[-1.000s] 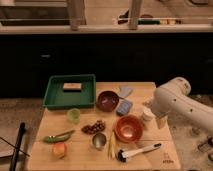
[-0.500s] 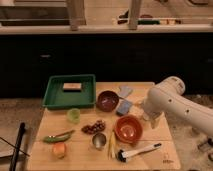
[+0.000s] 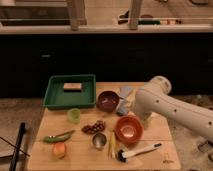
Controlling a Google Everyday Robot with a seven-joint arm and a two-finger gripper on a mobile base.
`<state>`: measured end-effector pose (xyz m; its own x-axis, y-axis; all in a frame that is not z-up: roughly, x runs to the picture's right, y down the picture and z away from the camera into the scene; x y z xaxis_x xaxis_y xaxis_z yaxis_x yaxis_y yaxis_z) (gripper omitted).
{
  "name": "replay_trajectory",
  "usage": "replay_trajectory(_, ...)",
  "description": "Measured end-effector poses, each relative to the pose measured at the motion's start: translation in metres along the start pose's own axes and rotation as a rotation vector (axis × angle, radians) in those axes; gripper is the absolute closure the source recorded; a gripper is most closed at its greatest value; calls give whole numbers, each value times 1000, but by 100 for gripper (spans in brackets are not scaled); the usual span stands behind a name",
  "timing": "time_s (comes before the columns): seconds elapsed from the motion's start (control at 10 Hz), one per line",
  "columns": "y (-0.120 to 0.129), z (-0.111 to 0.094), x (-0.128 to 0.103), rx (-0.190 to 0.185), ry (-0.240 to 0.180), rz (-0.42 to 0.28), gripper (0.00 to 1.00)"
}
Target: Stack cups into tray
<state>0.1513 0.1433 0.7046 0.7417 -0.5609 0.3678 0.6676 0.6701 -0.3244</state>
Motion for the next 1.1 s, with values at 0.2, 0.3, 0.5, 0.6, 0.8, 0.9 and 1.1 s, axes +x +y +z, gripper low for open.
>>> replay_trajectory(0.2, -3, -2, -8, 0, -13, 3, 20)
replay_trajectory(0.3, -7, -2, -13, 4, -21, 4, 20)
replay_trajectory(0.5, -12, -3, -20, 9, -37, 16, 20)
replay_trajectory(0.6, -16, -3, -25, 11, -47, 18, 20)
replay_trajectory(0.8, -23, -2, -35, 11, -65, 11, 20)
replay_trajectory(0.9, -27, -1, -40, 9, -73, 7, 20)
replay_trajectory(1.1, -33, 1, -47, 6, -81, 10, 20)
